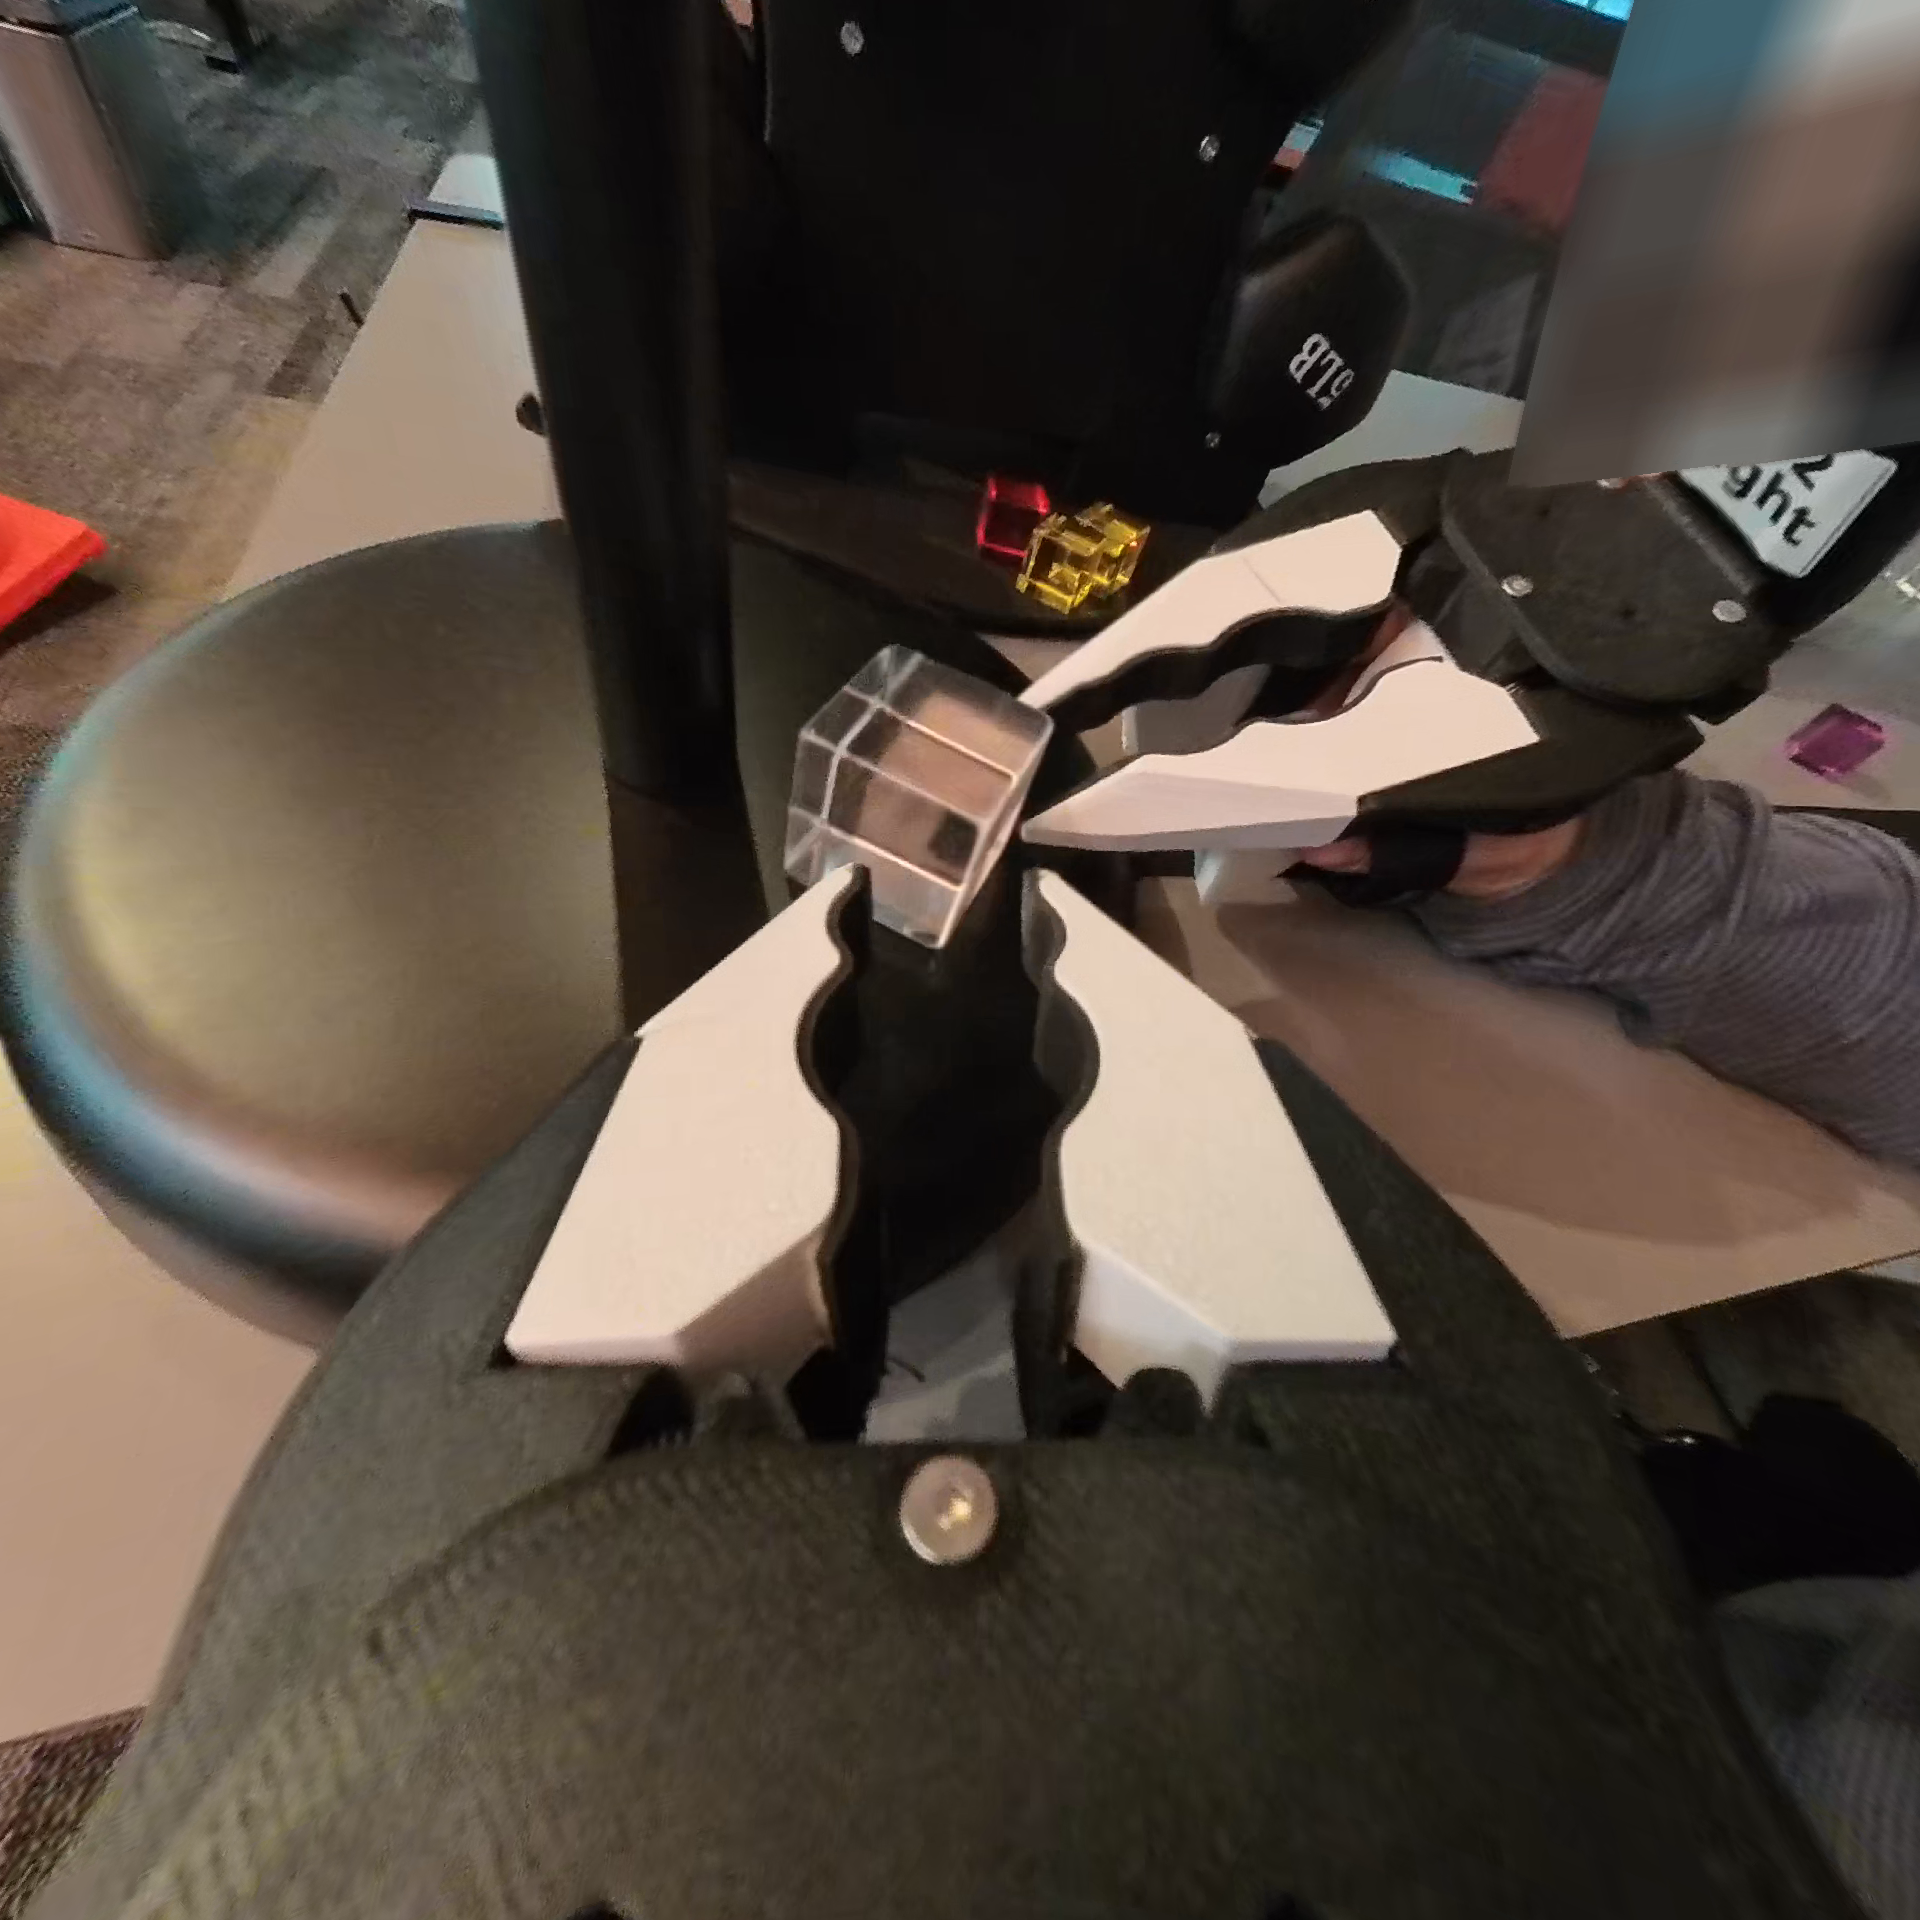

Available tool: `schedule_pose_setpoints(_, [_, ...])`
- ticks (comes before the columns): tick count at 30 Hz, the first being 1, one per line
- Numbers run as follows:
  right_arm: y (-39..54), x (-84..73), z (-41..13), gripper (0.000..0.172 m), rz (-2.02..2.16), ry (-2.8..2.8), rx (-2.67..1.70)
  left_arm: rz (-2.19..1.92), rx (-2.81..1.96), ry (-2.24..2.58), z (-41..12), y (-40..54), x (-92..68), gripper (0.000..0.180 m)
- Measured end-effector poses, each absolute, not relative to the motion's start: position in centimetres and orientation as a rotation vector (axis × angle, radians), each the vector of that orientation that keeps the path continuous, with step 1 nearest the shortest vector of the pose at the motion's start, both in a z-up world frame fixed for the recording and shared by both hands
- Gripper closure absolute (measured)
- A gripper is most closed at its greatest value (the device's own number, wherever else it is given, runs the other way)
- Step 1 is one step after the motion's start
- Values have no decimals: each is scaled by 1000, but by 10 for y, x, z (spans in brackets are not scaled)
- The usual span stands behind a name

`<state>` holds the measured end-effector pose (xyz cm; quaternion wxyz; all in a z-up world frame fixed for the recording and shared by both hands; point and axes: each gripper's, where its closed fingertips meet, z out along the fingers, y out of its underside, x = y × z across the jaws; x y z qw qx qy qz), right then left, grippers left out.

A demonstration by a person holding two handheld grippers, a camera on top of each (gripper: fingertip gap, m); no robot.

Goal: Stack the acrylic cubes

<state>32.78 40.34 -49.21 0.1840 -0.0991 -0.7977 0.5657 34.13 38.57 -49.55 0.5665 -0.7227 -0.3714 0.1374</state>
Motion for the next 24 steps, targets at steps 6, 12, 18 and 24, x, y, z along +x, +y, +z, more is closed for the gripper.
schedule_pose_setpoints(6, [401,328,-496,158,1539,-2260,-256,338,-1697,-883,-497,385,338,160])
schedule_pose_setpoints(12, [417,324,-486,148,1539,-2133,-292,340,-1659,-921,-496,381,341,148])
schedule_pose_setpoints(18, [538,279,-468,146,1284,-1763,-690,691,-1356,-906,-475,310,365,133])
schedule_pose_setpoints(24, [576,248,-494,141,1232,-1828,-1038,792,-1102,-1122,-566,249,384,126])
